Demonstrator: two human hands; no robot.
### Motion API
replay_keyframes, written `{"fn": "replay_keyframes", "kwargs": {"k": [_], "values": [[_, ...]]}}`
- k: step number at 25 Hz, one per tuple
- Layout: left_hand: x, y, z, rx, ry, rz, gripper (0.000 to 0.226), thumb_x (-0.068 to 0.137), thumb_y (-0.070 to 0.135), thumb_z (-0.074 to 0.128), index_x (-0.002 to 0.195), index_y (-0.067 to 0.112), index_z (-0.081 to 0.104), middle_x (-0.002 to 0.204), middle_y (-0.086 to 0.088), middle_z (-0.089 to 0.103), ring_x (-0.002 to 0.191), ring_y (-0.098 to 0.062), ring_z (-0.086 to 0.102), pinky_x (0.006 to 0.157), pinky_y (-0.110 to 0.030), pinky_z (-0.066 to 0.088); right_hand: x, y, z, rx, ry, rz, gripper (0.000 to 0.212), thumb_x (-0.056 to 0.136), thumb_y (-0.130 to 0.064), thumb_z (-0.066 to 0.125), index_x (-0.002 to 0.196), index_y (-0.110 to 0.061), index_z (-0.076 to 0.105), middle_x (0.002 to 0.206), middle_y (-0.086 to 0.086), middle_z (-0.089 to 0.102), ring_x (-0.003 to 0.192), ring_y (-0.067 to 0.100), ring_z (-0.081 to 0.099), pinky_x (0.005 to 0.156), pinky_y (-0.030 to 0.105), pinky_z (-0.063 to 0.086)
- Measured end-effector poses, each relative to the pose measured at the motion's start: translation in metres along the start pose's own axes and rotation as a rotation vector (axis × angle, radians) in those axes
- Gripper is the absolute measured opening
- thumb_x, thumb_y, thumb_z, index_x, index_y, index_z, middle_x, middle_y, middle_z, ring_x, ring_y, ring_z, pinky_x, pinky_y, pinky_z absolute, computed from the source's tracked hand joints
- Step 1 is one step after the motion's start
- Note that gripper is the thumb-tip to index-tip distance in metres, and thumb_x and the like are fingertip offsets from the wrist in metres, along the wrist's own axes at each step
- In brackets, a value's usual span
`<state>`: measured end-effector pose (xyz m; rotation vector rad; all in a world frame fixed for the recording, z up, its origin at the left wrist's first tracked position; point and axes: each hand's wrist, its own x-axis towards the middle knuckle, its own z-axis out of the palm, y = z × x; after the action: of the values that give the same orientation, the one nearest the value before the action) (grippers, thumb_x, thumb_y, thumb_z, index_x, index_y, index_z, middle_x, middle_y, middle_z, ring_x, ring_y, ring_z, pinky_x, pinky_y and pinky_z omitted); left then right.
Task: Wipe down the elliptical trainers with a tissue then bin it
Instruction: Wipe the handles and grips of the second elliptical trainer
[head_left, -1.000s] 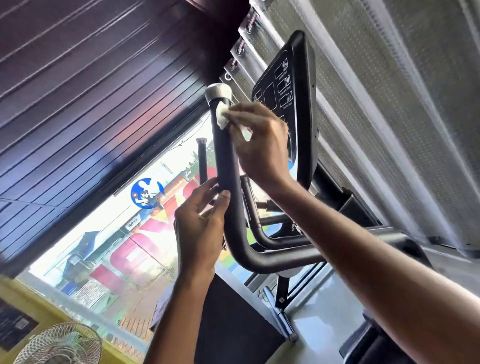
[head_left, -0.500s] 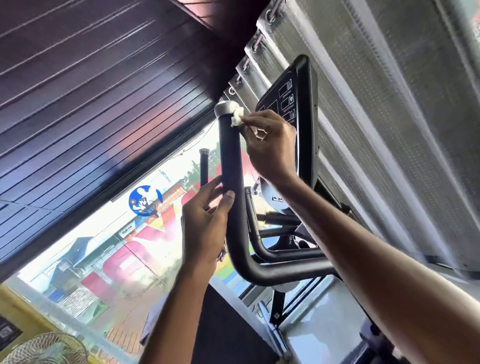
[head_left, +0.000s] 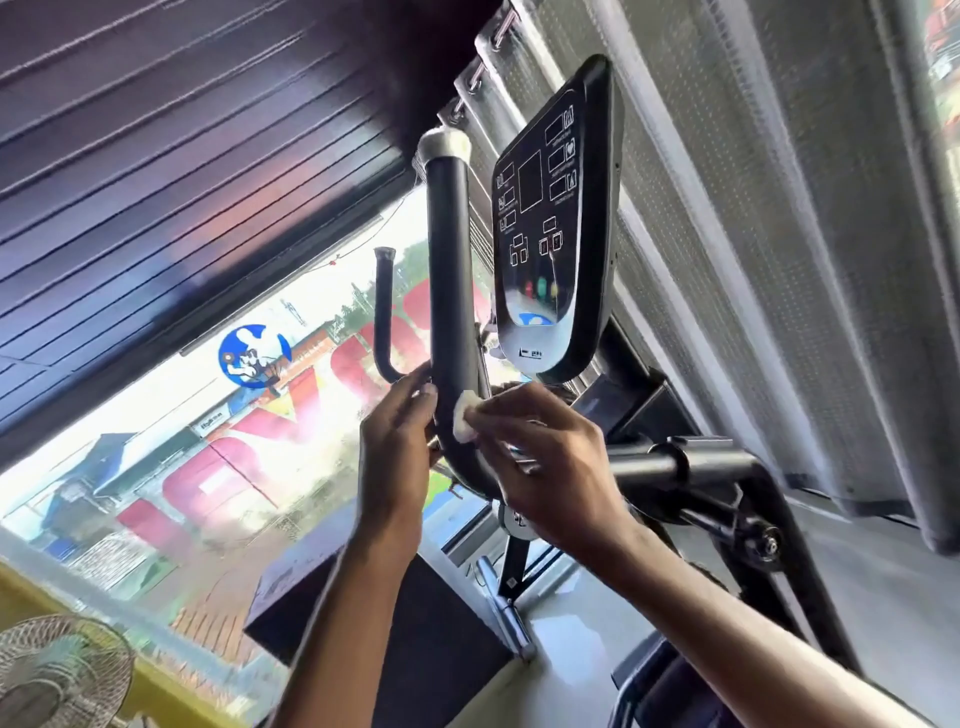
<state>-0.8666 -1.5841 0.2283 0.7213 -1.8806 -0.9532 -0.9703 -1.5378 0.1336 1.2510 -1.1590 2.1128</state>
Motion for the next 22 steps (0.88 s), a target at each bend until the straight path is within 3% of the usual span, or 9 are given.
{"fn": "replay_keyframes", "kwargs": {"k": [3, 6, 9, 11, 13, 17, 20, 22], "values": [[-0.012, -0.018, -0.005, -0.075, -0.062, -0.026, 0.028, 0.108, 0.017, 0.046, 0.109, 0.017, 0.074, 0.099, -0.004, 0.078, 0.090, -0.021, 0.073, 0.072, -0.031, 0.055, -0.012, -0.010, -0.001, -0.044, -0.014, -0.020, 0.014, 0.093, -0.010, 0.072, 0.103, -0.013, 0.081, 0.101, 0.002, 0.070, 0.086, 0.018, 0.070, 0.070, 0.037, 0.056], [-0.015, -0.033, -0.007, -0.294, -0.077, -0.099, 0.033, 0.107, 0.021, 0.047, 0.097, 0.015, 0.078, 0.094, -0.006, 0.078, 0.084, -0.019, 0.072, 0.067, -0.025, 0.057, -0.018, -0.016, -0.005, -0.155, -0.099, -0.146, 0.014, 0.096, -0.012, 0.069, 0.106, -0.009, 0.079, 0.104, 0.006, 0.069, 0.091, 0.023, 0.067, 0.072, 0.037, 0.055], [-0.016, -0.048, -0.006, -0.516, -0.146, -0.199, 0.032, 0.106, 0.021, 0.046, 0.092, 0.013, 0.074, 0.086, -0.007, 0.075, 0.077, -0.019, 0.069, 0.062, -0.027, 0.057, -0.005, -0.023, -0.002, -0.296, -0.064, -0.160, 0.015, 0.095, -0.013, 0.071, 0.108, -0.010, 0.078, 0.107, 0.005, 0.070, 0.091, 0.024, 0.066, 0.074, 0.038, 0.056], [-0.014, -0.059, -0.007, -0.634, -0.201, -0.213, 0.032, 0.104, 0.016, 0.043, 0.086, 0.011, 0.068, 0.079, -0.007, 0.072, 0.072, -0.018, 0.066, 0.061, -0.027, 0.055, -0.004, -0.029, 0.003, -0.425, -0.180, -0.307, 0.018, 0.096, -0.013, 0.070, 0.110, -0.004, 0.076, 0.111, 0.007, 0.070, 0.097, 0.026, 0.064, 0.082, 0.037, 0.056], [-0.011, -0.068, -0.008, -0.759, -0.246, -0.241, 0.041, 0.102, 0.011, 0.040, 0.073, 0.012, 0.069, 0.070, -0.003, 0.071, 0.067, -0.016, 0.064, 0.060, -0.024, 0.054, -0.005, -0.036, 0.005, -0.573, -0.280, -0.394, 0.021, 0.097, -0.014, 0.069, 0.113, -0.001, 0.075, 0.115, 0.007, 0.069, 0.102, 0.023, 0.061, 0.087, 0.034, 0.055], [-0.003, -0.085, -0.010, -0.930, -0.385, -0.286, 0.061, 0.104, 0.008, 0.036, 0.057, 0.016, 0.075, 0.063, 0.000, 0.071, 0.058, -0.009, 0.067, 0.058, -0.021, 0.055, 0.002, -0.052, 0.013, -0.767, -0.299, -0.403, 0.016, 0.097, -0.011, 0.068, 0.108, -0.002, 0.076, 0.111, 0.003, 0.069, 0.102, 0.019, 0.059, 0.090, 0.030, 0.054], [-0.002, -0.097, -0.007, -0.971, -0.444, -0.314, 0.048, 0.104, 0.007, 0.038, 0.069, 0.013, 0.070, 0.063, 0.002, 0.071, 0.061, -0.008, 0.066, 0.064, -0.021, 0.054, 0.008, -0.064, 0.022, -0.925, -0.307, -0.452, 0.009, 0.094, -0.007, 0.070, 0.098, -0.007, 0.078, 0.104, 0.001, 0.071, 0.095, 0.022, 0.061, 0.087, 0.026, 0.051], [-0.003, -0.106, -0.004, -0.974, -0.466, -0.306, 0.035, 0.103, 0.008, 0.043, 0.077, 0.014, 0.065, 0.067, 0.004, 0.070, 0.064, -0.005, 0.065, 0.071, -0.022, 0.050, 0.009, -0.069, 0.025, -1.045, -0.424, -0.470, 0.009, 0.094, -0.008, 0.069, 0.098, -0.009, 0.077, 0.104, 0.000, 0.069, 0.098, 0.023, 0.059, 0.090, 0.025, 0.049]]}}
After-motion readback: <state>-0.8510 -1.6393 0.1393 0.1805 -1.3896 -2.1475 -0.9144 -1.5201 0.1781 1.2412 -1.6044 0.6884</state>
